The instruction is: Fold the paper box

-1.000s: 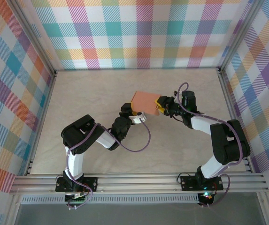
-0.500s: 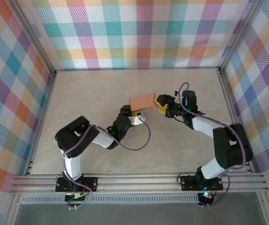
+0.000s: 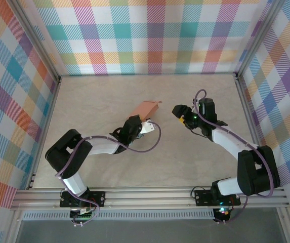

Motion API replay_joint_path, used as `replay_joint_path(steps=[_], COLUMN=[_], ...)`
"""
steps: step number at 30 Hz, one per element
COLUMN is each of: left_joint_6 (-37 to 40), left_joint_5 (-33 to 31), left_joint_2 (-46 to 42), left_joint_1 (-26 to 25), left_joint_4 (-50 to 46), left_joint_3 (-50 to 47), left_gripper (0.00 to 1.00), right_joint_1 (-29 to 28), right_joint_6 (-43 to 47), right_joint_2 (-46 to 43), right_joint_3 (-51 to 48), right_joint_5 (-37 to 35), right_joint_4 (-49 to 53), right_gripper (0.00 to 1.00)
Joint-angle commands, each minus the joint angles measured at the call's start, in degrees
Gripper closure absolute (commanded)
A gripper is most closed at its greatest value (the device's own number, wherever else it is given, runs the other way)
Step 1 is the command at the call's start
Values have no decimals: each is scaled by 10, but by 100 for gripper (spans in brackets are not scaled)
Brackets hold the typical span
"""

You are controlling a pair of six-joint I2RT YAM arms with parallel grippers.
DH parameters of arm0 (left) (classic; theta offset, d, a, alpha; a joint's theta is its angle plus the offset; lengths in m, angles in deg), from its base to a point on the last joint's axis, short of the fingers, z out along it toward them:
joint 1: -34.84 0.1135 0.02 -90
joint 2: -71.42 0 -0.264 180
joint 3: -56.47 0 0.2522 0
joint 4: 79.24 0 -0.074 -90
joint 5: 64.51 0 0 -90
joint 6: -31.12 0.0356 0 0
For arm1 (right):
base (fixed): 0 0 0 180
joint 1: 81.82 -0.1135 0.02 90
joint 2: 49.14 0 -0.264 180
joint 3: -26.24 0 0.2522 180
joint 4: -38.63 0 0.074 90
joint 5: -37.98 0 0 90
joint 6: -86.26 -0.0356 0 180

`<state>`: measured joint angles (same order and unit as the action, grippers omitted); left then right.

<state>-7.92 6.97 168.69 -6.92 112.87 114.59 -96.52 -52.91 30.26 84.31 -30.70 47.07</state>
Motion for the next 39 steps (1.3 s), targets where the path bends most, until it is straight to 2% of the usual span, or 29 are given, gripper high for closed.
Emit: replay_joint_path(steps=[1, 6, 13, 18, 23, 28, 30, 31, 34, 39], left_joint_6=[-54, -98, -158, -190, -209, -228, -224, -223, -210, -192], left_joint_5=[57, 112, 230, 314, 360, 440, 458, 470, 507, 508], left_joint_2=[-25, -53, -103, -117, -117, -103, -100, -99, -89, -72], left_joint_1=[13, 32, 76, 109, 132, 160, 163, 168, 178, 178], left_joint_4=[-89, -109, -124, -146, -169, -188, -204, -209, -262, -310], left_joint_3=[17, 18, 5, 2, 6, 17, 25, 28, 53, 80], left_gripper=[54, 55, 55, 55, 55, 56, 55, 55, 56, 56], right_joint_1=[0, -1, -1, -1, -1, -7, -15, -16, -17, -18], right_joint_6=[54, 76, 100, 172, 318, 470, 572, 612, 685, 794], right_joint_2=[-21, -20, -15, -14, 0, 39, 55, 65, 106, 177], right_joint_3=[21, 23, 36, 57, 93, 145, 165, 176, 237, 333], right_joint_5=[-24, -24, -21, -9, 26, 71, 116, 130, 134, 164], right_joint_4=[42, 45, 47, 56, 75, 101, 127, 139, 206, 302], right_gripper=[26, 26, 25, 25, 28, 29, 29, 32, 34, 38])
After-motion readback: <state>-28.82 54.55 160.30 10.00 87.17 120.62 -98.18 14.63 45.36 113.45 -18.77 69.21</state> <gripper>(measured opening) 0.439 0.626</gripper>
